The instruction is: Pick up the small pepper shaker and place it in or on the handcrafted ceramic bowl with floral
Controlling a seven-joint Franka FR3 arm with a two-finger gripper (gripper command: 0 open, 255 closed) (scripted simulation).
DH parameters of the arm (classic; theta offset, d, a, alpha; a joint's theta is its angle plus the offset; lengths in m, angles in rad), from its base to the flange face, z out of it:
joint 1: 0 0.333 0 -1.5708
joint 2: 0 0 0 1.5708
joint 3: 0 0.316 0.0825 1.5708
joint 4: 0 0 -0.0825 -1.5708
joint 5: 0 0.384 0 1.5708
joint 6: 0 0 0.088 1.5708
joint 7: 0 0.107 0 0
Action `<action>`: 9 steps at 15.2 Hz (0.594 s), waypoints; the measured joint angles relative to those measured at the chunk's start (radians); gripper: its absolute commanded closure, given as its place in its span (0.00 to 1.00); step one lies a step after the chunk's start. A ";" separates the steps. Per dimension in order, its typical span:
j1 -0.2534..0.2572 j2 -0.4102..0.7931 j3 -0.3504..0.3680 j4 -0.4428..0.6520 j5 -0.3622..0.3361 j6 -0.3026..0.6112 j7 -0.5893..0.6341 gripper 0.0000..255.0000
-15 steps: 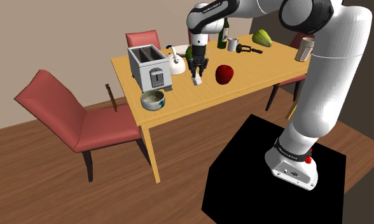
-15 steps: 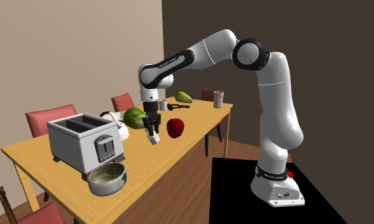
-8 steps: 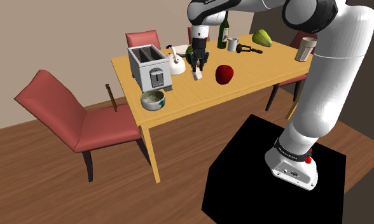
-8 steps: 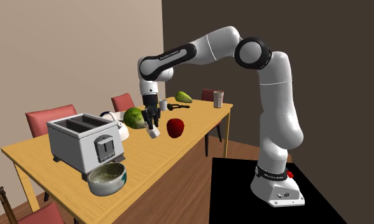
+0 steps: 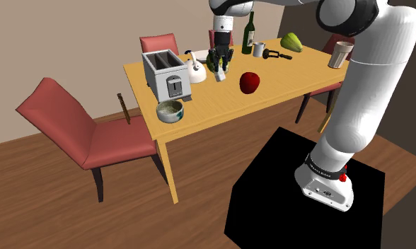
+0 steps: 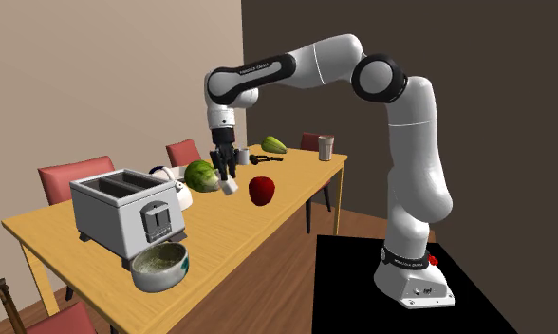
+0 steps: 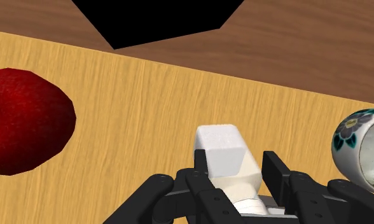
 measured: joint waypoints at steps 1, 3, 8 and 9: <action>0.000 -0.003 0.000 0.008 -0.001 -0.011 0.002 1.00; 0.006 -0.003 0.004 0.024 0.000 -0.025 0.015 1.00; 0.061 0.026 0.044 0.079 0.010 -0.035 0.111 1.00; 0.072 0.032 0.052 0.093 0.012 -0.039 0.130 1.00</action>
